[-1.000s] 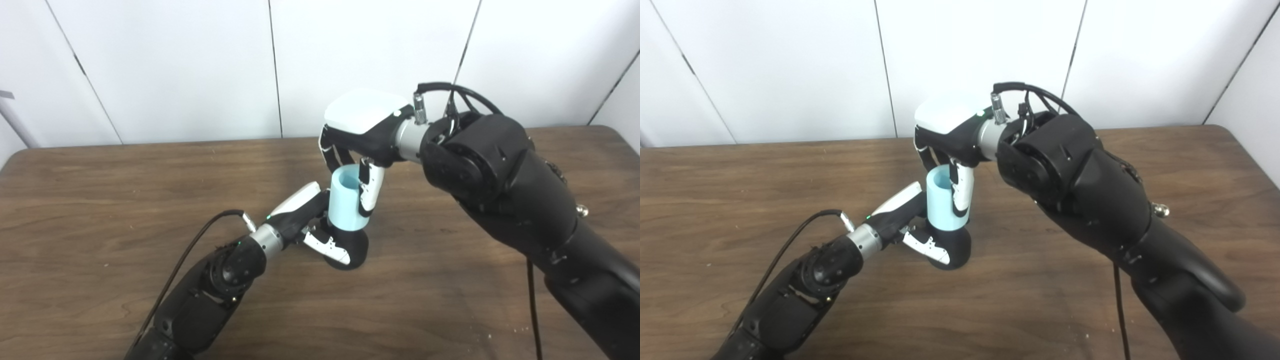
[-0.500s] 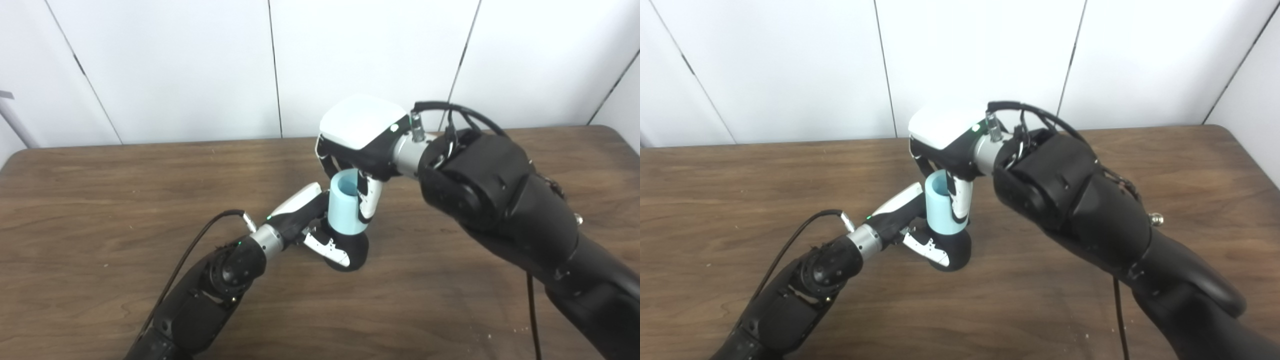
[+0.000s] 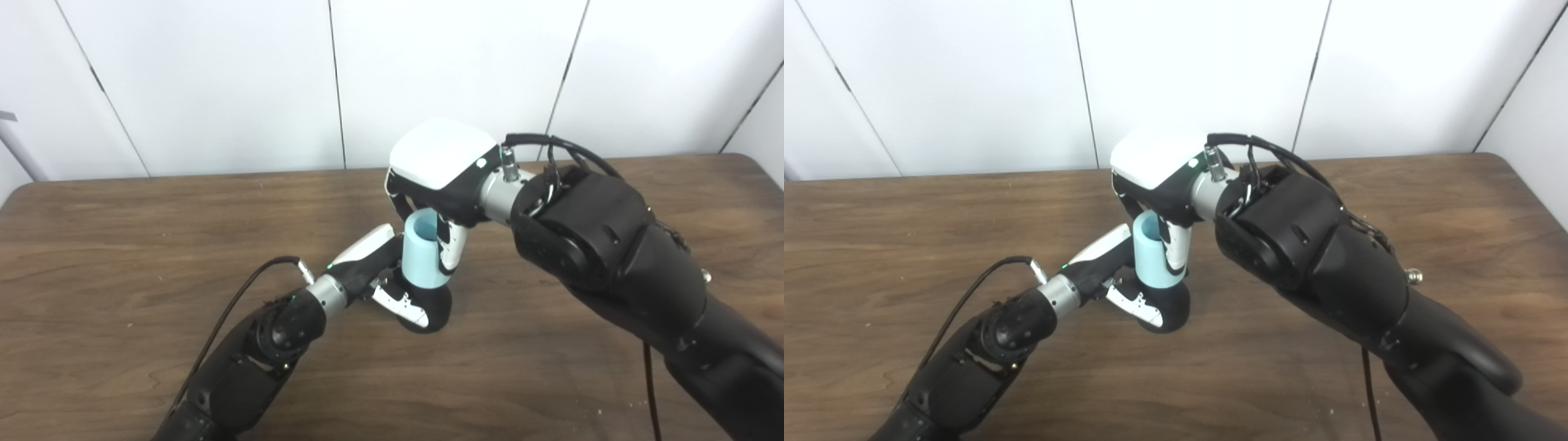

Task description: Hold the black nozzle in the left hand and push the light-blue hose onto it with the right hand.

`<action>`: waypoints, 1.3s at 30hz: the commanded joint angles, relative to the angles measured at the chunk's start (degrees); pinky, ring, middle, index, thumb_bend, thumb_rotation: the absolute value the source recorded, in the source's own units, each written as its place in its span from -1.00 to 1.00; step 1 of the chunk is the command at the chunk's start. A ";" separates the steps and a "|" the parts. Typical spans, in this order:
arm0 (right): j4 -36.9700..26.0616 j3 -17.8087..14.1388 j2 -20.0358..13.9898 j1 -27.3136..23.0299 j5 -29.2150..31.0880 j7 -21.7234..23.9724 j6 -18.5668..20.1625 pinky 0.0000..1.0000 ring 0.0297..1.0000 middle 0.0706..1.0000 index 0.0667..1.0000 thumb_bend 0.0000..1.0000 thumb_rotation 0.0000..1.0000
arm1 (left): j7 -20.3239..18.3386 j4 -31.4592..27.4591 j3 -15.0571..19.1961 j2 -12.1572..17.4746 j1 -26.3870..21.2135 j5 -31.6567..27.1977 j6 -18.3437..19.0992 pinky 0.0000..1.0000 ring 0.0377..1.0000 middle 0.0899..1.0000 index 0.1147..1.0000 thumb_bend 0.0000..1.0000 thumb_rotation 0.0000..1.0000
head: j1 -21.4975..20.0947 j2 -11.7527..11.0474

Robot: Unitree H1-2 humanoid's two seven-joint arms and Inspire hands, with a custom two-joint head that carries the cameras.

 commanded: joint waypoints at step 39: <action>2.40 -0.95 0.94 3.44 0.37 4.39 -7.35 -0.87 -0.74 -0.14 -0.11 0.06 -1.00 | -6.41 1.78 -3.14 1.24 4.06 2.15 5.08 -0.26 -0.13 -0.05 -0.15 0.01 -0.85 | -0.11 0.61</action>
